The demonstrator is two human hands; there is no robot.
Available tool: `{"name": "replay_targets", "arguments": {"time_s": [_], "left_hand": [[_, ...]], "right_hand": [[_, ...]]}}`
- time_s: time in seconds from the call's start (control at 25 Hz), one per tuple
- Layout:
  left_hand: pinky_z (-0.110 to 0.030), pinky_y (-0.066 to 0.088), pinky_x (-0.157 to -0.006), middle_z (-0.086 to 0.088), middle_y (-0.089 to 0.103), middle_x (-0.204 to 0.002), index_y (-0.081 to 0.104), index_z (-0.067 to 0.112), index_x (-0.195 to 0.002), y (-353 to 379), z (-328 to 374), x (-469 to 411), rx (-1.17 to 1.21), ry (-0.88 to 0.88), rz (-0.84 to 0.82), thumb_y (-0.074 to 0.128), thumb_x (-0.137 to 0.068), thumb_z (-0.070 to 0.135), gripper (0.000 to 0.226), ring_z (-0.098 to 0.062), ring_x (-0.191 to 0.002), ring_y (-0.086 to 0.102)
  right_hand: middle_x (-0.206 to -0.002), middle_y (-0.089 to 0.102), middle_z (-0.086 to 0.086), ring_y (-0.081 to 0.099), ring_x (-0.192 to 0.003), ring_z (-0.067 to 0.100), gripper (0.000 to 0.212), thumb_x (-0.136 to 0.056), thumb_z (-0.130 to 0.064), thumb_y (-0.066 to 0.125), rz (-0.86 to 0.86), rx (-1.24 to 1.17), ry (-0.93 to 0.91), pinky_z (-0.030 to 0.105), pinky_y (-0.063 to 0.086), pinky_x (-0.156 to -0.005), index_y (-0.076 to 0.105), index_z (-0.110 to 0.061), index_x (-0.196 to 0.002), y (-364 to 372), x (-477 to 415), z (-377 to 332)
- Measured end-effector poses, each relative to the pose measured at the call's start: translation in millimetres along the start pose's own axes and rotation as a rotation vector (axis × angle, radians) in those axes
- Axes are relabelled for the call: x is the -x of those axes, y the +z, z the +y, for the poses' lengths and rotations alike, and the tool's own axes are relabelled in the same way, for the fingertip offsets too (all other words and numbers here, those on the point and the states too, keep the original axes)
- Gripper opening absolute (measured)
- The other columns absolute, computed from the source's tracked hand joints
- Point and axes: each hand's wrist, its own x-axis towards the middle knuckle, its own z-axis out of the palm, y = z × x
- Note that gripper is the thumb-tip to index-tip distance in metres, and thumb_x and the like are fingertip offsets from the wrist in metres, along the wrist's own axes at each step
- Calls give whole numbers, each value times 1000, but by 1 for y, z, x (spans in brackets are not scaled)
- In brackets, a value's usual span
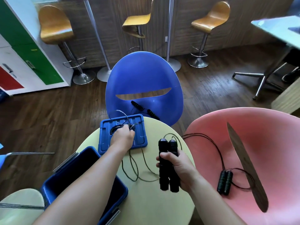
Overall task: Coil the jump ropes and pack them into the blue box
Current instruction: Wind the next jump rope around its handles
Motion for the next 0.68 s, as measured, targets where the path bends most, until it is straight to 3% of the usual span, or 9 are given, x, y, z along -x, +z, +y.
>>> {"name": "replay_targets", "arguments": {"time_s": [0.12, 0.28, 0.48, 0.68], "left_hand": [[-39, 41, -63, -11, 60, -85, 49, 9, -88, -19, 13, 25, 97, 83, 71, 41, -99, 29, 25, -33, -80, 54], [-39, 39, -60, -10, 61, -79, 48, 13, -82, -50, 33, 67, 249, 207, 125, 44, -99, 32, 26, -32, -76, 57], [-37, 34, -55, -3, 57, -67, 46, 17, -73, -82, 47, 154, 400, 314, 171, 50, -99, 28, 29, -24, -66, 53], [-37, 37, -64, -1, 62, -69, 56, 14, -79, -57, 37, 257, 530, 331, 159, 55, -99, 25, 23, -21, -68, 56]], "right_hand": [[-87, 69, 13, 66, -74, 28, 19, -89, -6, 70, 0, -30, -77, 35, 56, -71, 59, -4, -105, 10, 22, -10], [-90, 70, 16, 68, -74, 30, 22, -92, -3, 67, 22, -32, -196, 35, 58, -69, 59, -1, -112, 21, 62, -24], [-94, 71, 18, 70, -79, 33, 19, -94, -4, 64, -8, -17, -292, 41, 57, -76, 60, -2, -112, 24, 131, -32], [-103, 72, 22, 69, -81, 36, 31, -95, -4, 60, -139, -44, -291, 43, 54, -73, 52, 1, -124, 8, 209, -12]]}}
